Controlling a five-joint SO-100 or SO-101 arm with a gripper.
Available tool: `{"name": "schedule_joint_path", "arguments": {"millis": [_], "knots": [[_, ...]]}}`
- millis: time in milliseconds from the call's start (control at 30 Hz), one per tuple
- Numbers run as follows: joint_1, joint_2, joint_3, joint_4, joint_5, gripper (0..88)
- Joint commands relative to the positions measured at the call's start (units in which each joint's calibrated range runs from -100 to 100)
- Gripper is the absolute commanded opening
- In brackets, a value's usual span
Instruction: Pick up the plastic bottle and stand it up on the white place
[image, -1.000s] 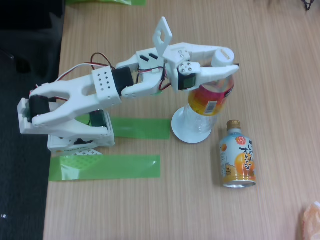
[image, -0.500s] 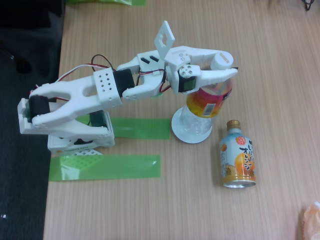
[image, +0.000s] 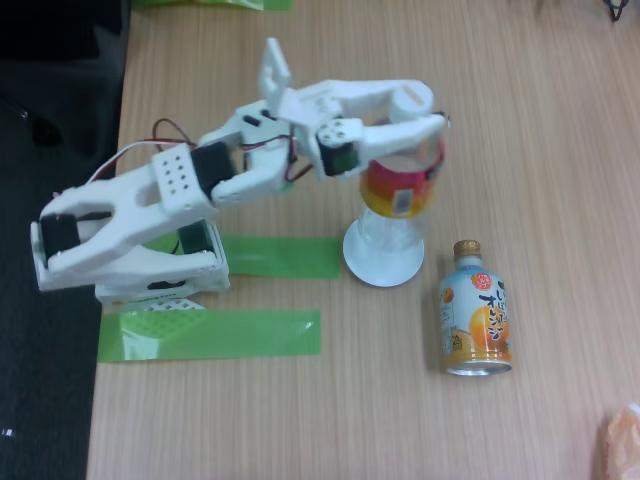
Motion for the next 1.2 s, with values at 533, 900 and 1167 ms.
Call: {"name": "schedule_joint_path", "arguments": {"millis": [533, 900, 1167], "knots": [[-1.7, -3.7, 5.6, -1.0, 0.2, 8.9], [-1.7, -2.8, 6.2, -1.0, 0.2, 8.9], [-1.6, 3.5, 4.3, -1.1, 0.3, 8.9]]}}
